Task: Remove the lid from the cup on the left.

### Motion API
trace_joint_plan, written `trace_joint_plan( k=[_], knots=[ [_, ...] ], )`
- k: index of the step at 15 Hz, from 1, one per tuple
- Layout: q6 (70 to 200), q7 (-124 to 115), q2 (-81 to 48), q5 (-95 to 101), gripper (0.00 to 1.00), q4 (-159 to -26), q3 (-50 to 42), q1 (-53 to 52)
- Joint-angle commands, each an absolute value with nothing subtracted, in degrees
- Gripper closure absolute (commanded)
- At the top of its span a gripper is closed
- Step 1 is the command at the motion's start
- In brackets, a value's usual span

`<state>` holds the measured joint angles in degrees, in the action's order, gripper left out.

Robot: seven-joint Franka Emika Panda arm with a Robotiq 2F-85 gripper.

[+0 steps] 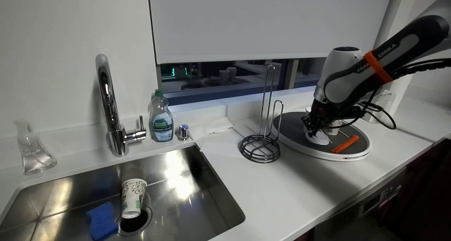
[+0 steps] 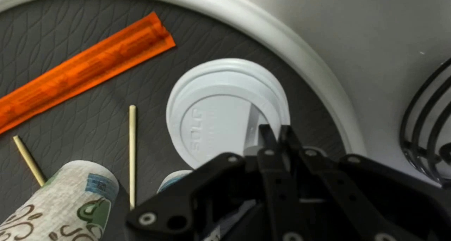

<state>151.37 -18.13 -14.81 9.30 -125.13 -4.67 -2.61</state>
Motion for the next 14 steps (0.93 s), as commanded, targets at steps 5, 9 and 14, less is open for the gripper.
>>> trace_joint_plan(
  k=[5, 9, 14],
  knots=[
    [153.57, -22.34, -13.92, 11.45, 0.45, -125.36, -6.60, -5.09],
    [151.64, -21.58, -10.55, 9.14, 0.14, -124.69, -4.91, -4.90],
    [145.68, -11.29, -11.78, 7.27, 0.00, -123.64, -1.70, -3.57]
  ],
)
